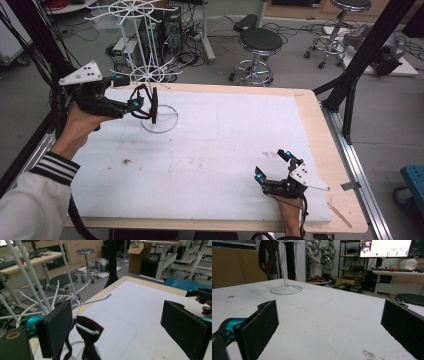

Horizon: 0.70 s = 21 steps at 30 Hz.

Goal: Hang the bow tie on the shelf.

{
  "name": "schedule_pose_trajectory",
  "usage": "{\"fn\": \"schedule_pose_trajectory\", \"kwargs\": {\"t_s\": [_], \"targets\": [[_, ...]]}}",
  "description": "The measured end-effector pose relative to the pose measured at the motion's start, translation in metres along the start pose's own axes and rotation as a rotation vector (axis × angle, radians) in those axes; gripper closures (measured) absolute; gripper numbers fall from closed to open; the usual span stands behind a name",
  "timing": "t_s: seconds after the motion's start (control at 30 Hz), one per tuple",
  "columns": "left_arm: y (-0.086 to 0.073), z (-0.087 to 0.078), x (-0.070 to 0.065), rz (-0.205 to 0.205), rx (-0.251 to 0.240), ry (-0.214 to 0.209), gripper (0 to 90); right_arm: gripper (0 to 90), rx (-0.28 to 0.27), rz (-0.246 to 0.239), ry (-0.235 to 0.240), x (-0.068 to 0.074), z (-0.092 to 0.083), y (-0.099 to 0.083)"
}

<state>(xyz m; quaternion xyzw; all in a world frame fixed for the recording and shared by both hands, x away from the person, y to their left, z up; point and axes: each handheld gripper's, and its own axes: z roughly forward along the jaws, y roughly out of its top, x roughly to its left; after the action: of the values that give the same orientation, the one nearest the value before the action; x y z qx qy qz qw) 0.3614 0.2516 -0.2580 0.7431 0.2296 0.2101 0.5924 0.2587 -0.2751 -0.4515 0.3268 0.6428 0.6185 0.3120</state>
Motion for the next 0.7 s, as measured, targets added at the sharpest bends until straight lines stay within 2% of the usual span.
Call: {"fn": "schedule_pose_trajectory", "kwargs": {"t_s": [0.13, 0.27, 0.43, 0.57, 0.7], "targets": [[-0.02, -0.017, -0.007, 0.005, -0.047, 0.015, 11.1, 0.7, 0.002, 0.004, 0.001, 0.0, 0.0, 0.0], [-0.051, -0.035, -0.018, 0.023, -0.098, 0.04, 11.2, 0.7, 0.003, -0.007, -0.002, 0.001, 0.0, 0.0], [-0.095, -0.054, -0.028, 0.009, -0.165, 0.089, 11.1, 0.7, 0.003, -0.012, -0.007, 0.002, 0.0, 0.0], [-0.124, -0.06, -0.032, -0.025, -0.172, 0.114, 11.1, 0.7, 0.002, -0.012, -0.009, 0.002, 0.0, 0.0], [-0.142, -0.06, -0.034, -0.039, -0.163, 0.131, 11.1, 0.7, 0.001, -0.013, -0.01, 0.002, 0.0, 0.0]]}}
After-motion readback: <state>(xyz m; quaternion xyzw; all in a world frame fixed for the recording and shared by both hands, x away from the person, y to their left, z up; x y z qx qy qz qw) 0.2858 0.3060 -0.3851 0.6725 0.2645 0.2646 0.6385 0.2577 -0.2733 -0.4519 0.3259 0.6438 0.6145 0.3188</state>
